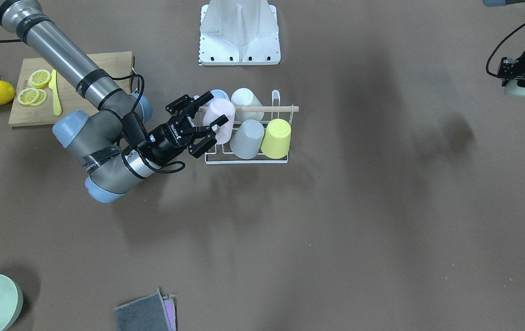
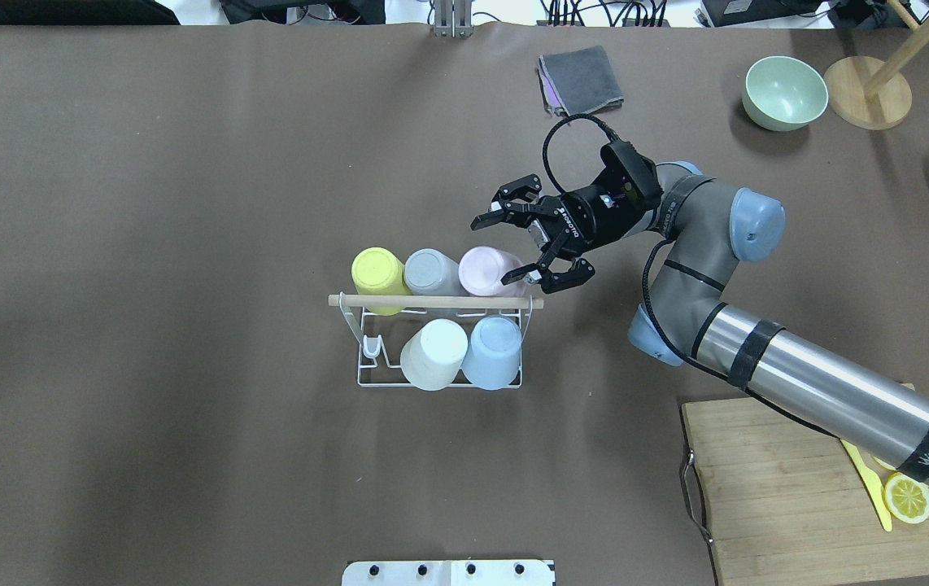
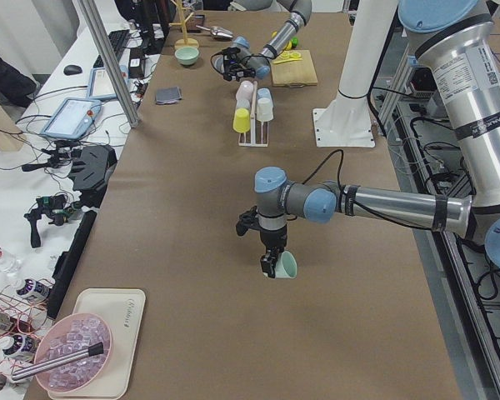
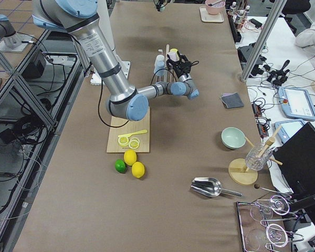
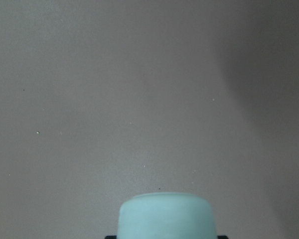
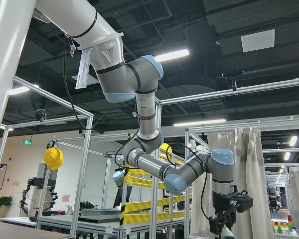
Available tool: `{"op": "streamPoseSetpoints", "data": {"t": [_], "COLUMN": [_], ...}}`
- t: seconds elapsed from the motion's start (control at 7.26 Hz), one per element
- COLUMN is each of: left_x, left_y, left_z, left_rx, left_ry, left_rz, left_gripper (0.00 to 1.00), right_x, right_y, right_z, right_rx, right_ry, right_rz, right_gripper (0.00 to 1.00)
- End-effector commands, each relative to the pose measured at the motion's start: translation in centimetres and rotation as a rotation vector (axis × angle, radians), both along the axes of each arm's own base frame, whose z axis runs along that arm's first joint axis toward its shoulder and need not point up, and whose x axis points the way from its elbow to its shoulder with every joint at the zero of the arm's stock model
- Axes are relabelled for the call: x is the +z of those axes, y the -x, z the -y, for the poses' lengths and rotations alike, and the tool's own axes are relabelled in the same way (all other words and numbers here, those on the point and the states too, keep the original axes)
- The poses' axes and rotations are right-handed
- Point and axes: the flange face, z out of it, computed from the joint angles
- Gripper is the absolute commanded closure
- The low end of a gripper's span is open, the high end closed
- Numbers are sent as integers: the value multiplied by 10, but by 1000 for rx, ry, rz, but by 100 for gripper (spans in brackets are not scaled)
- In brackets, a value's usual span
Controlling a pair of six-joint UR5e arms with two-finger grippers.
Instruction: Place cup on cup holder
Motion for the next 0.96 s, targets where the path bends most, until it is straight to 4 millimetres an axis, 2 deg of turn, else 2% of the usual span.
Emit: {"op": "streamPoseSetpoints", "data": {"t": [0.0, 0.14, 0.28, 0.55, 0.69, 0.83], "left_x": [-1, -6, -13, -25, -43, -78], "left_y": [2, -1, -4, -20, -34, -52], "left_z": [-3, 2, 10, 31, 47, 71], "left_rx": [-1, -4, -10, -100, -91, -75], "left_ry": [-23, -36, -76, -233, -304, -364], "left_rz": [-16, -22, -44, -192, -295, -384], "left_gripper": [100, 100, 100, 100, 100, 100], "right_x": [3, 10, 28, 62, 75, 96], "right_y": [-17, -32, -54, -95, -118, -129], "right_z": [15, 26, 36, 41, 37, 20], "right_rx": [25, 46, 62, 50, 3, -89], "right_ry": [9, 19, 40, 91, 133, 171], "right_rz": [-5, -12, -34, -82, -110, -106], "right_gripper": [1, 2, 2, 5, 6, 6]}}
